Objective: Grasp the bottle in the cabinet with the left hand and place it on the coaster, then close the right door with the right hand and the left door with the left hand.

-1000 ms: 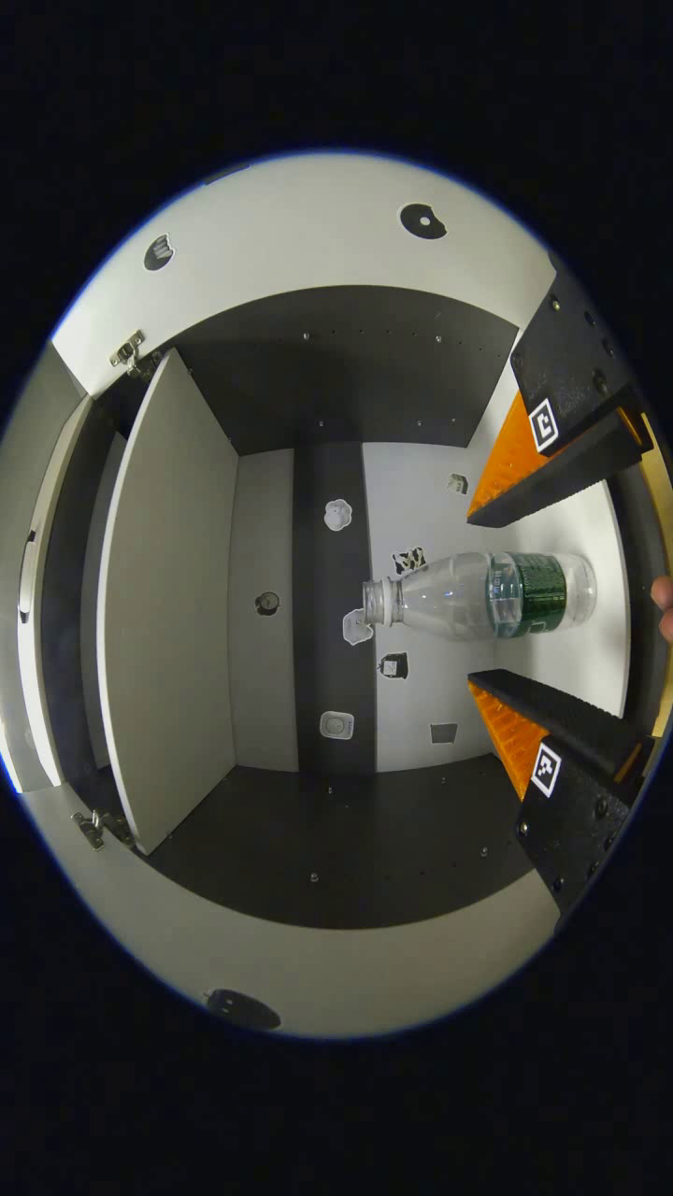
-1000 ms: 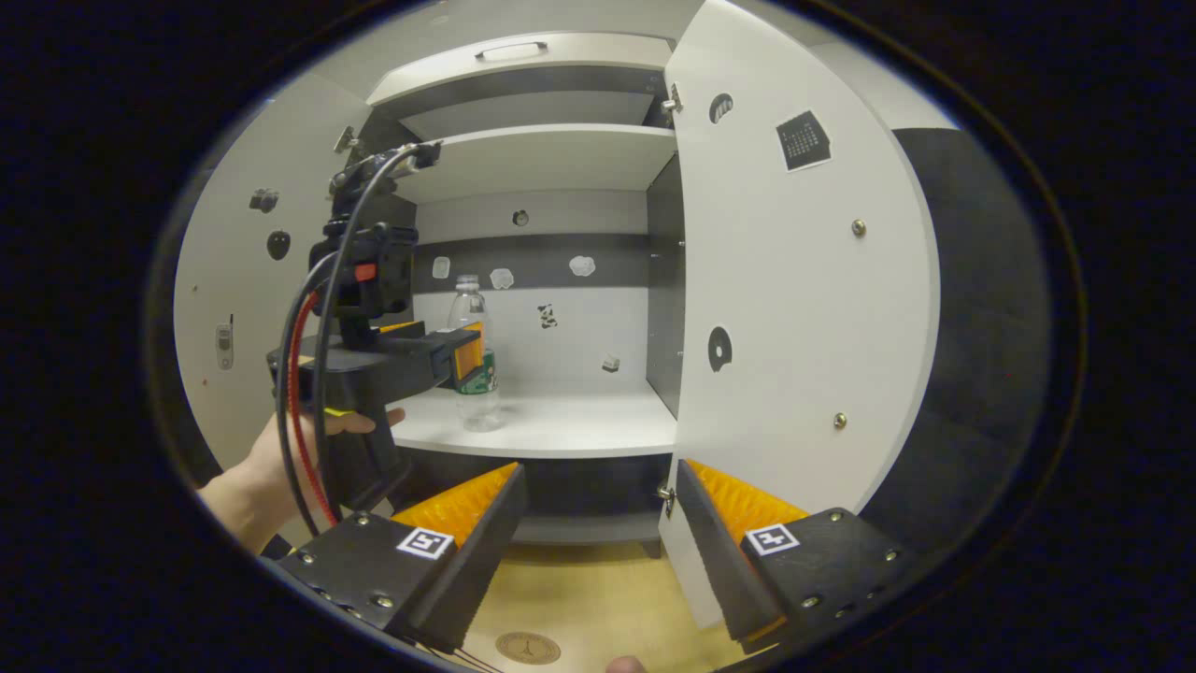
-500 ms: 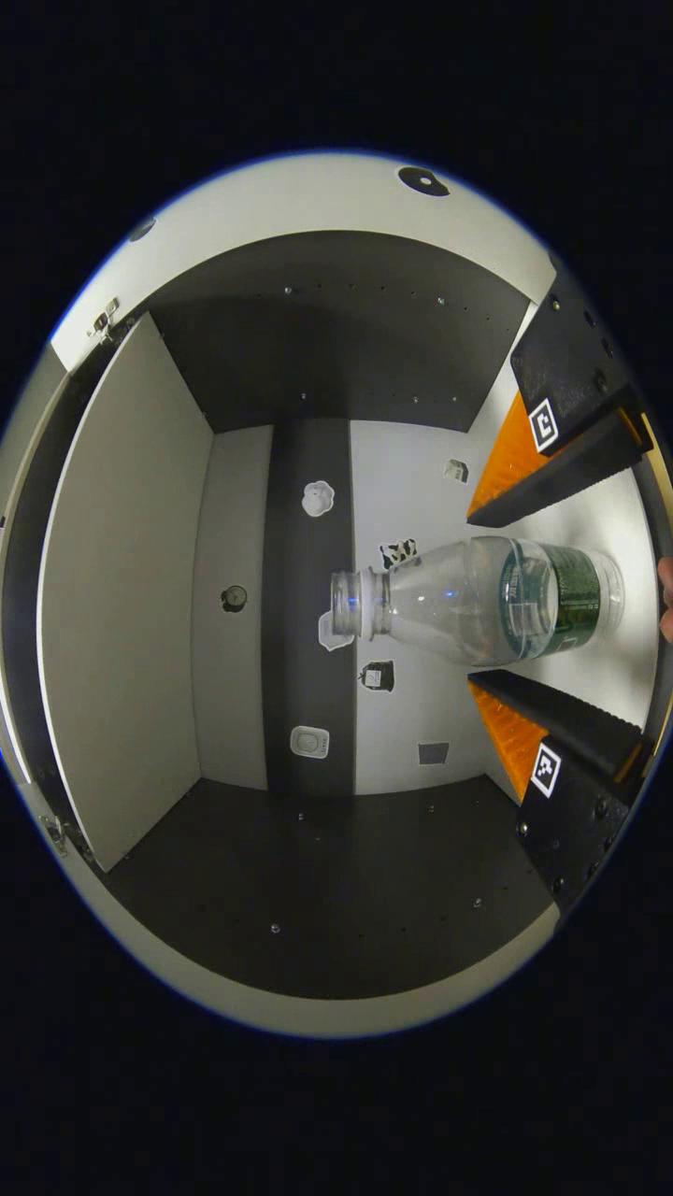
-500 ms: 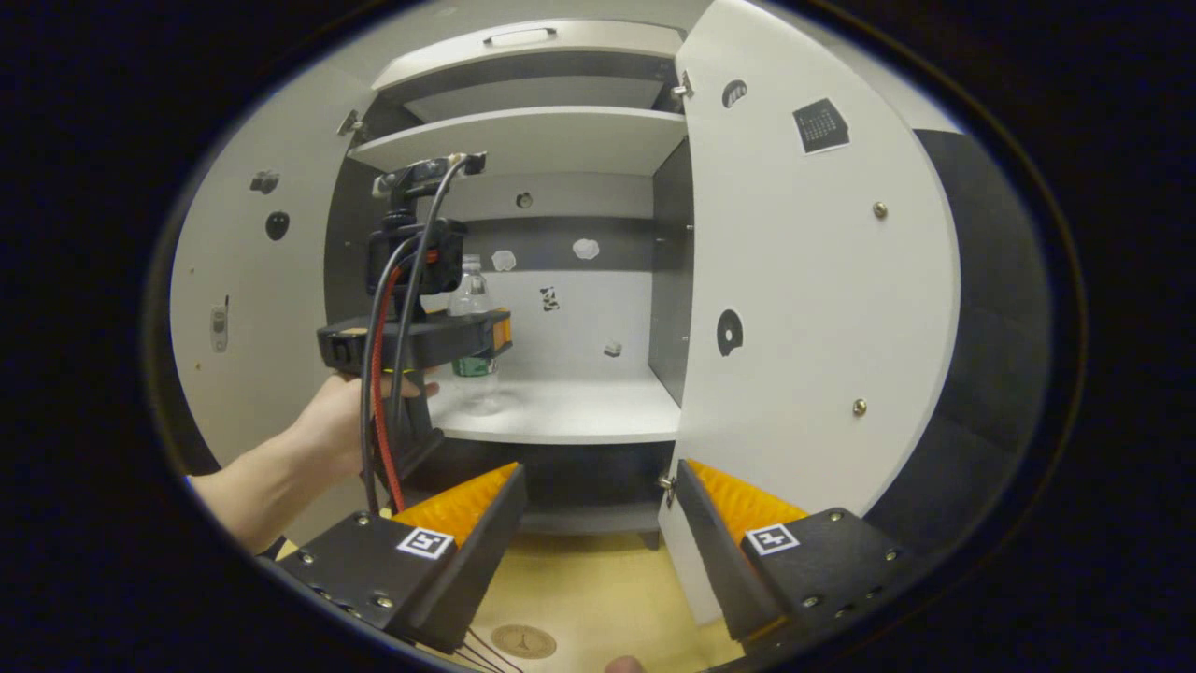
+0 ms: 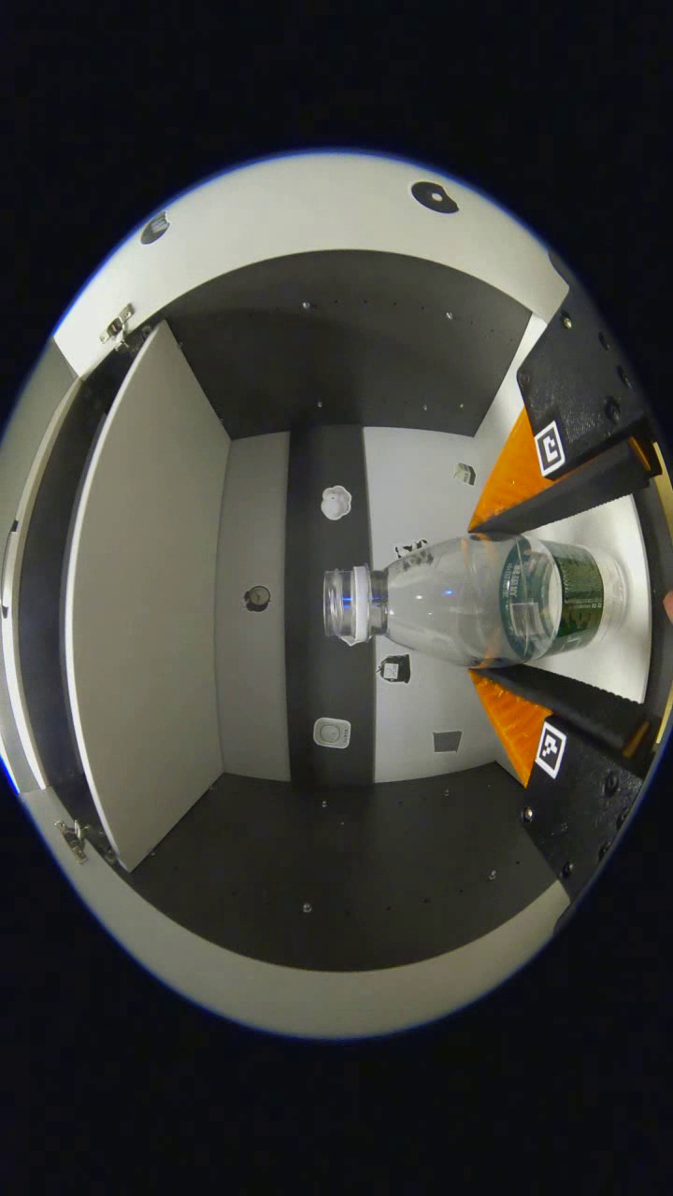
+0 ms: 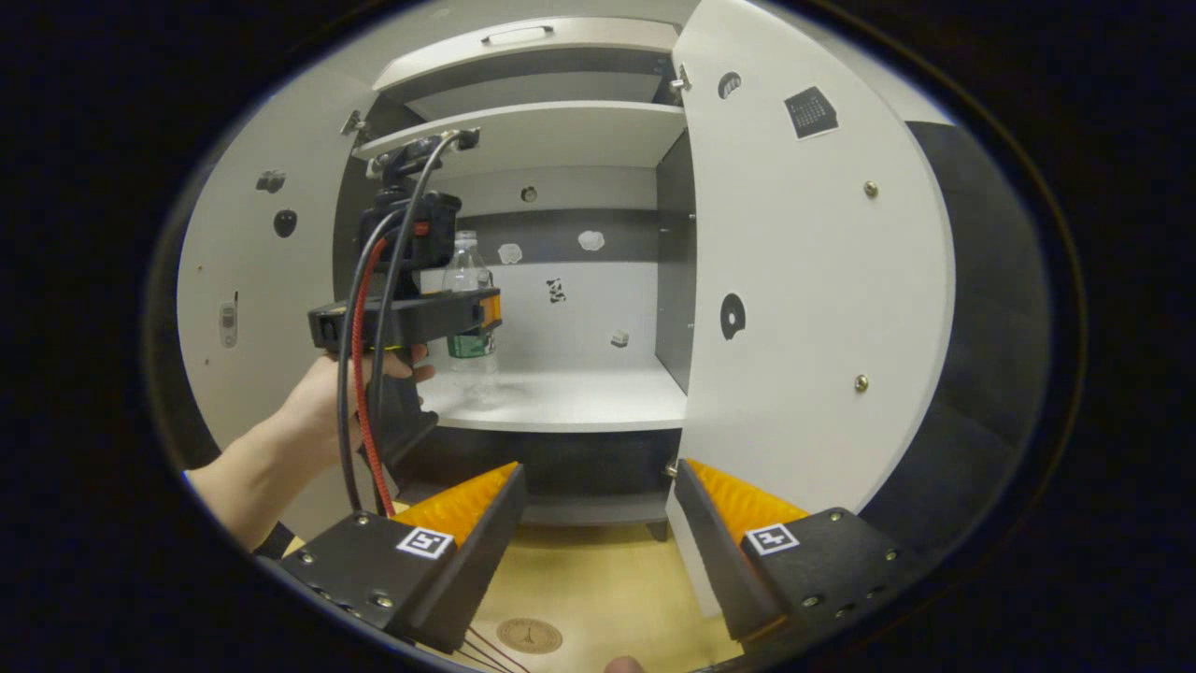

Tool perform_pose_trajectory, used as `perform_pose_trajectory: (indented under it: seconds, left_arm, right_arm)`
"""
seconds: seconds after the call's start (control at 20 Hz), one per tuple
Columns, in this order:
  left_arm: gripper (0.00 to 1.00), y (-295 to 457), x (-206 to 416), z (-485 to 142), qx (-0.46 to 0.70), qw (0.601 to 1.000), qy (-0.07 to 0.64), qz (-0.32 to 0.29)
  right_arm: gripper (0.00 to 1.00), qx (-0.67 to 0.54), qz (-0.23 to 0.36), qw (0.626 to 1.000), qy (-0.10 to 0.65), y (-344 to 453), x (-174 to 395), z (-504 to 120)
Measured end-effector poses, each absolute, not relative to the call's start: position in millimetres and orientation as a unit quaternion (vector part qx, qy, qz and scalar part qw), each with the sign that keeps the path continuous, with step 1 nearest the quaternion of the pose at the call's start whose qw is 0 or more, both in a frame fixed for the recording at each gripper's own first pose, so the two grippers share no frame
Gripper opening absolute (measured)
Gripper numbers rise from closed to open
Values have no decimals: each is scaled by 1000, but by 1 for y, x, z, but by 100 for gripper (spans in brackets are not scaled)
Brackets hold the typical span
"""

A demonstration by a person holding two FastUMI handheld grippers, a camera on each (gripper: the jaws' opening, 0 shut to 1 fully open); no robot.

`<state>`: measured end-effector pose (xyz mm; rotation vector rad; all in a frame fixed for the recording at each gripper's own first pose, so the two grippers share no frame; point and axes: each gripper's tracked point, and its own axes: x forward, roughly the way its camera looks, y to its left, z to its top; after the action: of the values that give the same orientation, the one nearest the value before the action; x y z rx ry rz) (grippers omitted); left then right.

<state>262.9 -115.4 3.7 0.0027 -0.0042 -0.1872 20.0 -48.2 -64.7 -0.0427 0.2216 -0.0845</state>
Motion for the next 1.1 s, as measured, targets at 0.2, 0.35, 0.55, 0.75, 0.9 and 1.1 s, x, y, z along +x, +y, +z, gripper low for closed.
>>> perform_pose_trajectory:
  seconds: [0.2, 0.35, 0.55, 0.75, 0.9, 1.1]
  left_arm:
    - [80, -117, 216, 4, -4, 995, -5, -99]
    - [80, -120, 174, -13, -1, 995, 0, -99]
    - [80, -128, 116, -57, 8, 995, 23, -101]
    - [80, -141, 60, -116, 11, 993, 52, -106]
    - [81, -151, 32, -162, 15, 991, 80, -111]
    - [81, -163, 4, -217, 25, 987, 103, -119]
  right_arm:
    - [98, -13, -41, 993, 111, -56, 6, -69]
    - [98, -3, -43, 993, 114, -67, -5, -74]
    - [98, 8, -47, 991, 123, -84, -21, -81]
    - [98, 18, -55, 990, 127, -102, -37, -85]
    - [98, 11, -60, 988, 143, -115, -49, -97]
    - [98, 19, -69, 985, 160, -128, -66, -113]
